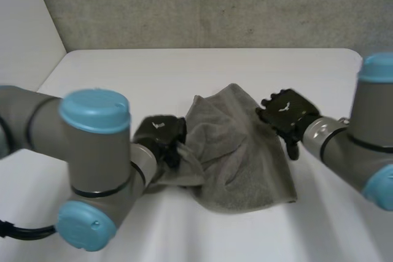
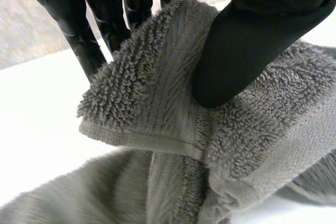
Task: Fold the towel.
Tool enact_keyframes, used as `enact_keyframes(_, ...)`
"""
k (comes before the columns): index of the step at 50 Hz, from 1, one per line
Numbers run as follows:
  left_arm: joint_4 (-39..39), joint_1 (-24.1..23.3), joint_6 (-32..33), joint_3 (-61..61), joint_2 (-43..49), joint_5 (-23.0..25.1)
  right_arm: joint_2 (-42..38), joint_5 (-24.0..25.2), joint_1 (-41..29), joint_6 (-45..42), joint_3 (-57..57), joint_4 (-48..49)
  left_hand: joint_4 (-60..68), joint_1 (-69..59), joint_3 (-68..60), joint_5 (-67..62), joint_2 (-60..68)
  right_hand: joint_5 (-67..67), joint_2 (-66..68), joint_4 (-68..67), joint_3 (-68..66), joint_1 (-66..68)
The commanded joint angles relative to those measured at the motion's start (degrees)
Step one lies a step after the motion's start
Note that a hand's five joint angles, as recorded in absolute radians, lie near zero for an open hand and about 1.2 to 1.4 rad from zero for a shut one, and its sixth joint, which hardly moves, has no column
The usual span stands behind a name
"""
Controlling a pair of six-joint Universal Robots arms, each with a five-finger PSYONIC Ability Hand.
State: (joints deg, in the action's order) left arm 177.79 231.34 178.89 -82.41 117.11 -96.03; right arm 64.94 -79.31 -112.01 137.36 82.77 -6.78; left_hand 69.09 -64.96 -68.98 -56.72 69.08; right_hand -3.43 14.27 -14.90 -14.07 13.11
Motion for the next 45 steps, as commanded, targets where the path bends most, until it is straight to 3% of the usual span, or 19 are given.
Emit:
enact_keyframes(1, 1.2, 1.9, 7.4, -6.3, -11.5, 0.0, -3.8, 0.1, -2.9, 15.1, -2.0, 8.0, 10.9, -15.0, -11.0, -13.3, 10.9, 3.4, -4.3, 4.9, 4.1, -3.1)
enact_keyframes(7, 6.3, 2.9, 15.6, -14.7, -18.6, 0.1, -4.4, 1.6, -2.9, 23.0, -5.5, 9.2, 10.9, -15.0, -11.0, -13.3, 10.9, 3.4, -4.3, 4.9, 4.1, -3.1)
enact_keyframes(11, 7.7, 3.7, 20.2, -20.0, -22.4, 0.1, -8.8, 5.7, -3.1, 29.6, -12.3, 8.5, 10.9, -15.0, -11.0, -13.3, 10.9, 3.4, -4.3, 4.9, 4.1, -3.1)
enact_keyframes(12, 7.7, 3.7, 20.2, -20.0, -22.5, 0.1, -8.8, 5.8, -3.1, 29.6, -12.3, 8.4, 10.9, -15.0, -11.0, -13.3, 10.9, 3.4, -4.3, 4.9, 4.1, -3.1)
enact_keyframes(17, 7.7, 4.8, 21.4, -24.2, -26.8, 0.1, -18.1, 15.5, -4.5, 31.7, -22.6, -0.8, 10.9, -15.0, -11.0, -13.3, 10.9, 3.4, -4.3, 4.9, 4.1, -3.1)
enact_keyframes(28, 7.8, 6.9, 21.7, -29.0, -34.0, 5.5, -30.5, 23.9, -7.3, 31.5, -35.6, -10.8, 10.9, -15.0, -11.0, -13.3, 10.9, 2.5, -3.3, 4.0, 3.1, -2.2)
enact_keyframes(30, 7.9, 8.4, 21.8, -28.8, -34.1, 7.6, -32.6, 24.5, -8.0, 30.7, -39.2, -12.6, 10.9, -15.0, -11.0, -13.3, 10.9, -34.6, 33.8, -33.1, -34.0, 34.9)
enact_keyframes(31, 7.9, 8.4, 21.8, -28.8, -34.1, 7.6, -32.6, 24.5, -8.0, 30.7, -39.3, -12.6, 10.9, -15.0, -11.0, -13.3, 10.9, -34.8, 34.0, -33.4, -34.2, 35.2)
enact_keyframes(32, 8.1, 9.6, 21.8, -28.1, -34.1, 8.5, -32.6, 23.8, -7.8, 30.3, -41.5, -12.6, 10.9, -15.0, -11.0, -13.3, 10.9, -59.0, 58.1, -57.5, -58.3, 59.3)
enact_keyframes(33, 8.7, 11.0, 21.8, -26.9, -34.1, 9.6, -32.2, 22.8, -7.8, 30.2, -43.1, -12.6, 10.9, -15.0, -11.0, -13.3, 10.9, -66.5, 65.7, -65.0, -65.9, 66.8)
enact_keyframes(34, 8.7, 11.1, 21.8, -26.9, -34.1, 9.6, -32.2, 22.8, -7.8, 30.2, -43.1, -12.6, 10.9, -15.0, -11.0, -13.3, 10.9, -66.6, 65.7, -65.1, -65.9, 66.9)
enact_keyframes(36, 9.9, 12.6, 21.8, -24.8, -33.2, 10.7, -28.8, 16.6, -7.3, 30.4, -47.5, -7.8, 10.9, -15.0, -11.0, -13.3, 10.9, -66.6, 65.7, -65.1, -65.9, 66.9)
enact_keyframes(37, 11.7, 13.3, 21.7, -22.1, -32.2, 12.1, -28.8, 16.6, -7.3, 30.4, -47.5, -7.7, 10.9, -15.0, -11.0, -13.3, 10.9, -66.6, 65.7, -65.1, -65.9, 66.9)
enact_keyframes(38, 14.4, 13.5, 21.7, -18.8, -30.1, 13.1, -25.3, 12.4, -7.2, 30.5, -48.3, -1.9, 10.9, -15.0, -11.0, -13.3, 10.9, -66.6, 65.7, -65.1, -65.9, 66.9)
enact_keyframes(39, 14.4, 13.5, 21.7, -18.8, -30.1, 13.1, -25.3, 12.3, -7.2, 30.5, -48.3, -1.8, 10.9, -15.0, -11.0, -13.3, 10.9, -66.6, 65.7, -65.1, -65.9, 66.9)
enact_keyframes(41, 18.6, 13.5, 21.9, -13.8, -27.1, 13.8, -16.6, 5.3, -6.2, 31.4, -43.2, 15.1, 10.9, -15.0, -11.0, -13.3, 10.9, -66.6, 65.7, -65.1, -65.9, 66.9)
enact_keyframes(42, 23.5, 13.3, 21.8, -7.9, -24.7, 13.9, -16.5, 5.3, -6.2, 31.4, -43.1, 15.2, 10.9, -15.0, -11.0, -13.3, 10.9, -66.6, 65.7, -65.1, -65.9, 66.9)
enact_keyframes(44, 27.3, 13.3, 21.4, -3.2, -22.8, 13.8, -6.5, 1.2, -4.1, 32.5, -33.0, 32.6, 10.9, -15.0, -11.0, -13.3, 10.9, -66.6, 65.7, -65.1, -65.9, 66.9)
enact_keyframes(45, 30.9, 13.3, 21.2, 0.8, -21.5, 13.6, -6.4, 1.2, -4.1, 32.5, -32.9, 32.7, 10.9, -15.0, -11.0, -13.3, 10.9, -66.6, 65.7, -65.1, -65.9, 66.9)
